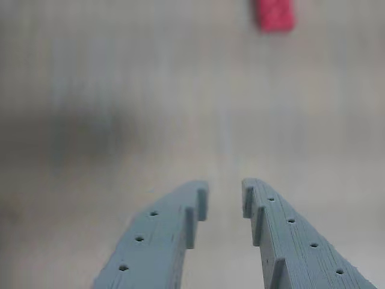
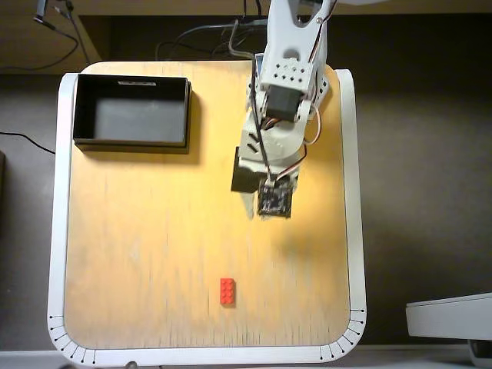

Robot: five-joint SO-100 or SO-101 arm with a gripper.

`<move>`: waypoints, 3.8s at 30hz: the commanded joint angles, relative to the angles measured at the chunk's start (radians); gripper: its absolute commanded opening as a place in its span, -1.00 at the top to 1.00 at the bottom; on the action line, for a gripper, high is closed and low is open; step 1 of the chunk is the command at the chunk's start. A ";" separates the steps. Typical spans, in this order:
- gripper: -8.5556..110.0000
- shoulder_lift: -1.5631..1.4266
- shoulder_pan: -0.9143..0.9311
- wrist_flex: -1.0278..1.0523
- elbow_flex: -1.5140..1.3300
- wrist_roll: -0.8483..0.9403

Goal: Grasp a lego block and put it in the bin.

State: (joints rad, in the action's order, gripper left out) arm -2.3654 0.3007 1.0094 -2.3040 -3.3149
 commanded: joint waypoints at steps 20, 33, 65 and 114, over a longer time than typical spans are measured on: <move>0.36 0.920 0.127 -0.035 0.879 -0.179; 0.36 1.083 0.092 -0.149 0.888 -0.086; 0.45 1.177 0.041 -0.261 0.896 -0.051; 0.84 0.644 0.227 0.204 0.888 0.055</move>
State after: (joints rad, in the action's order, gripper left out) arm -1.4665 0.4694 1.1183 -1.5432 -3.2643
